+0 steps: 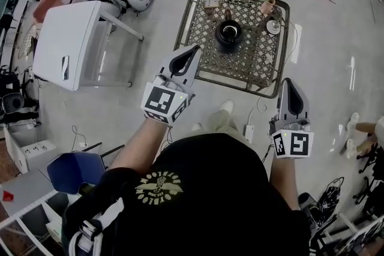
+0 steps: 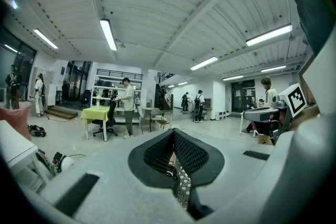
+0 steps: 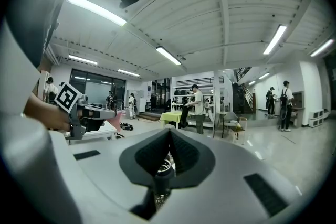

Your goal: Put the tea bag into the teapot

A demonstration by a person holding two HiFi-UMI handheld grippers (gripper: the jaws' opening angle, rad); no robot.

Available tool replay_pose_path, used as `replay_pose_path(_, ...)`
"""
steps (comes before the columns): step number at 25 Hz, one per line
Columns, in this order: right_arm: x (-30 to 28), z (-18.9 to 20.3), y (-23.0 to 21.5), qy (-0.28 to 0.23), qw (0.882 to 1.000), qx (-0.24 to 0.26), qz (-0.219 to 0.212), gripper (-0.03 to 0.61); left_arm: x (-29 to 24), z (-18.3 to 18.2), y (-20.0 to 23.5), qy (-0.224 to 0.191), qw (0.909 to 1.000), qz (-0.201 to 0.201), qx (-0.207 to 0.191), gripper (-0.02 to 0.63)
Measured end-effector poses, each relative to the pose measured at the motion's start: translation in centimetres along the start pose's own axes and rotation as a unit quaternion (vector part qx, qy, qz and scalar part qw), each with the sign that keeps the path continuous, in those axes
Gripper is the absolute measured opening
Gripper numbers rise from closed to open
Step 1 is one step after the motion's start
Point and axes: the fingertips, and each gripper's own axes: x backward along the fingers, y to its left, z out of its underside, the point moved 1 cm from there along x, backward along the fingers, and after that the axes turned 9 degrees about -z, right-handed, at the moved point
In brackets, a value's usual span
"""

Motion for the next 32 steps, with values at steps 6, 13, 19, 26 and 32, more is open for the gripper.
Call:
replay_pose_path(6,-1.4,-1.0,-2.2,-0.012,1.000,0.004,-0.013,0.005,-1.4,-1.0,0.0,-0.005,0.9998,-0.019,-0.006,-0.005)
replay_pose_path(13,-2.1,-1.5,-5.0,-0.025,0.999,0.006,-0.036,0.005,-3.0,-2.1,-0.8,-0.011,0.9987,-0.046,-0.020,-0.005)
replay_pose_path(19,-3.1,-1.2,-7.2,-0.029,0.998,-0.001,-0.049,0.005,-4.1,-2.8,-1.5,-0.014,0.9978,-0.061,-0.020,-0.005)
replay_pose_path(26,-4.4,-0.6,-8.4,-0.027,0.997,-0.010,-0.065,0.005,-4.2,-2.4,-1.4,-0.012,0.9969,-0.076,-0.018,-0.005)
replay_pose_path(32,-4.9,-0.3,-7.6,-0.025,0.997,-0.018,-0.077,0.005,-2.7,-2.2,-0.5,-0.005,0.9954,-0.094,-0.016,-0.005)
